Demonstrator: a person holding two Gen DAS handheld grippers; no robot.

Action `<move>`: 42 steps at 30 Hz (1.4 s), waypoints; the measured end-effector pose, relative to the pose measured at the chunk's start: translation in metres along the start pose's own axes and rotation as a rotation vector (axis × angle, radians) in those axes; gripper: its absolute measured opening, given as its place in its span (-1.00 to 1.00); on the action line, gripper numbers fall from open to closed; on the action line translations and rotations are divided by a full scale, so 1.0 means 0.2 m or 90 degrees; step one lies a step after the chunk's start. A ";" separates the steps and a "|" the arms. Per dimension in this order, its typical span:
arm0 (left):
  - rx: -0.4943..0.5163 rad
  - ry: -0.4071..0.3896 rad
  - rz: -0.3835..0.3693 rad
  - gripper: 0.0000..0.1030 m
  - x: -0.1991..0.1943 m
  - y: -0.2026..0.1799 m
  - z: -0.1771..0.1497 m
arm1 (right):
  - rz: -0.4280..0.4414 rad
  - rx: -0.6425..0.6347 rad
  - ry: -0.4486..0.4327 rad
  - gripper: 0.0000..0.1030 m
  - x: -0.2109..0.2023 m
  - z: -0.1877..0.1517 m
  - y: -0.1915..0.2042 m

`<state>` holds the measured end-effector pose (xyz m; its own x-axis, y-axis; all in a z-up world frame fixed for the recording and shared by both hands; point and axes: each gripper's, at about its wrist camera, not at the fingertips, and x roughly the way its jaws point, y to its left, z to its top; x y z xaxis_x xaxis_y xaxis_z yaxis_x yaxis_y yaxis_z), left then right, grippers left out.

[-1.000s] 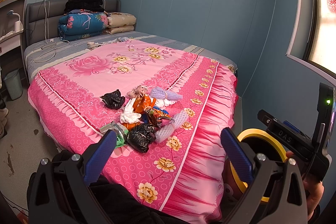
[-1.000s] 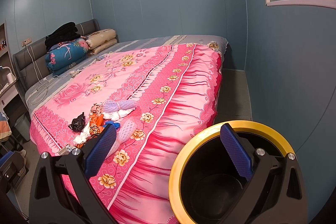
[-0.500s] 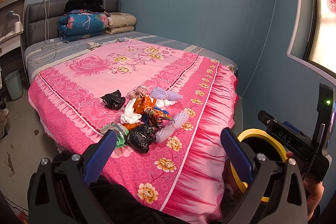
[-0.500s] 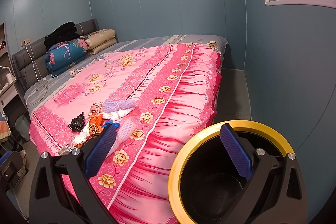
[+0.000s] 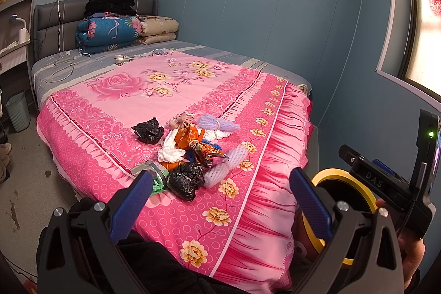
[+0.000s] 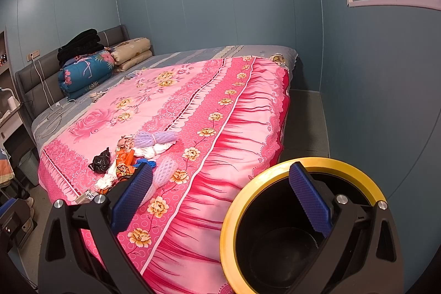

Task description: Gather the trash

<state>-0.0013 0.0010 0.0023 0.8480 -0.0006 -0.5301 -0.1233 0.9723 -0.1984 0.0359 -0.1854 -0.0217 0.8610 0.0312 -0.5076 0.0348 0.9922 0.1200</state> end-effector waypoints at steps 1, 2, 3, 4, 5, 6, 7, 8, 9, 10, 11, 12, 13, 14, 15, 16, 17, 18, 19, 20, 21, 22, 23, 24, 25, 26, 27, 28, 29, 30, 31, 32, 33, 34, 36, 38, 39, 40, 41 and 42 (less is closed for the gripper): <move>0.000 0.000 0.000 0.86 0.00 0.00 0.00 | 0.000 0.000 0.000 0.85 0.00 0.00 0.00; 0.000 0.000 0.001 0.86 0.00 0.00 0.00 | 0.001 0.000 0.000 0.85 0.00 0.00 0.00; 0.000 0.000 0.000 0.86 0.00 0.00 0.00 | 0.000 0.000 -0.001 0.85 -0.01 0.01 0.01; 0.000 0.000 0.000 0.86 0.00 0.00 0.00 | 0.000 -0.001 -0.001 0.85 -0.01 0.01 0.01; 0.000 0.000 0.000 0.86 0.00 0.00 0.00 | 0.000 -0.001 -0.001 0.85 -0.01 0.01 0.01; 0.000 0.000 0.000 0.86 0.00 0.00 0.00 | 0.000 0.000 -0.001 0.85 0.01 -0.01 -0.01; 0.000 0.000 0.000 0.86 0.00 0.00 0.00 | 0.000 0.000 -0.001 0.85 0.00 -0.01 -0.01; 0.000 0.000 0.001 0.86 0.00 0.00 0.00 | -0.001 -0.001 -0.001 0.85 0.00 -0.01 -0.01; 0.000 0.000 0.001 0.86 0.00 0.00 0.00 | -0.001 -0.001 -0.001 0.85 0.00 -0.01 -0.01; 0.000 0.001 0.001 0.86 0.00 0.00 0.00 | 0.000 0.000 0.000 0.85 0.01 -0.01 -0.01; 0.000 0.001 0.001 0.86 0.00 0.00 0.00 | 0.000 0.000 0.000 0.85 0.01 -0.01 -0.01; 0.000 0.001 0.000 0.86 0.00 0.00 0.00 | -0.001 0.000 0.000 0.85 0.01 -0.01 -0.01; 0.000 0.000 0.001 0.86 0.00 0.00 0.00 | -0.001 -0.001 -0.001 0.85 0.01 -0.01 -0.01; 0.000 0.001 0.001 0.86 0.00 0.00 0.00 | -0.001 0.000 0.000 0.85 0.01 -0.01 -0.01; 0.000 0.001 0.001 0.86 0.00 0.00 0.00 | -0.001 0.000 0.000 0.85 0.01 -0.01 -0.01; 0.000 0.001 0.000 0.86 0.00 0.00 0.00 | -0.001 0.000 0.000 0.85 0.01 -0.01 -0.01; 0.000 0.001 0.001 0.86 0.00 0.00 0.00 | -0.001 0.001 0.000 0.85 0.01 -0.01 -0.01; 0.000 0.001 0.001 0.86 0.00 0.00 0.00 | -0.001 0.001 0.001 0.85 0.02 -0.01 -0.02; 0.000 0.001 0.001 0.86 0.00 0.00 0.00 | -0.001 0.001 0.000 0.85 0.02 -0.01 -0.02; 0.000 0.001 0.001 0.86 0.00 0.00 0.00 | -0.001 0.001 0.000 0.85 0.02 -0.01 -0.02; 0.000 0.001 0.002 0.86 0.00 0.00 0.00 | -0.002 0.001 -0.001 0.85 0.03 -0.01 -0.02; -0.002 0.000 0.005 0.86 0.00 0.00 0.01 | -0.004 0.001 -0.001 0.85 0.03 -0.01 -0.02; -0.003 -0.002 0.007 0.86 0.01 0.00 0.01 | -0.007 0.002 -0.003 0.85 0.03 -0.01 -0.02; -0.004 -0.005 0.011 0.86 0.01 0.02 0.01 | -0.012 0.003 -0.003 0.85 0.02 -0.01 -0.02; -0.007 -0.011 0.018 0.86 0.02 0.03 0.01 | -0.014 0.003 -0.002 0.85 0.03 -0.01 -0.02; -0.010 -0.014 0.020 0.86 0.03 0.05 0.01 | -0.014 0.003 -0.002 0.85 0.03 -0.01 -0.02; -0.015 -0.017 0.021 0.86 0.04 0.08 0.02 | -0.013 0.003 -0.004 0.85 0.04 -0.01 -0.02; -0.021 -0.015 0.023 0.86 0.04 0.10 0.03 | -0.013 0.001 -0.009 0.85 0.04 -0.01 -0.02; -0.032 -0.012 0.023 0.86 0.05 0.13 0.03 | -0.011 -0.004 -0.013 0.85 0.05 -0.01 -0.01; -0.044 -0.006 0.024 0.86 0.07 0.16 0.04 | -0.010 -0.009 -0.016 0.85 0.05 0.00 0.00; -0.052 -0.002 0.031 0.86 0.08 0.19 0.04 | -0.006 -0.011 -0.021 0.85 0.06 0.01 0.01; -0.058 0.003 0.043 0.86 0.10 0.21 0.04 | 0.000 -0.012 -0.024 0.85 0.07 0.02 0.01; -0.059 0.005 0.051 0.86 0.12 0.23 0.05 | 0.004 -0.013 -0.027 0.85 0.08 0.03 0.02; -0.054 0.006 0.058 0.86 0.15 0.26 0.05 | 0.009 -0.017 -0.035 0.85 0.09 0.04 0.03; -0.035 0.012 0.073 0.86 0.19 0.30 0.06 | 0.021 -0.030 -0.041 0.85 0.13 0.08 0.06; -0.014 0.016 0.081 0.86 0.23 0.35 0.06 | 0.054 -0.048 -0.038 0.85 0.17 0.11 0.11; -0.002 0.019 0.081 0.86 0.24 0.37 0.06 | 0.075 -0.058 -0.032 0.85 0.20 0.14 0.14; 0.011 0.029 0.075 0.86 0.27 0.39 0.06 | 0.095 -0.069 -0.020 0.85 0.24 0.16 0.17; 0.020 0.037 0.067 0.86 0.29 0.42 0.06 | 0.108 -0.076 -0.007 0.85 0.28 0.18 0.19; 0.031 0.046 0.054 0.86 0.31 0.45 0.05 | 0.127 -0.085 0.020 0.85 0.35 0.20 0.24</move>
<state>0.0457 0.0906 -0.0409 0.7963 0.0665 -0.6012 -0.1659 0.9798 -0.1113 0.1175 -0.1414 -0.0169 0.8276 0.2296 -0.5122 -0.2035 0.9732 0.1073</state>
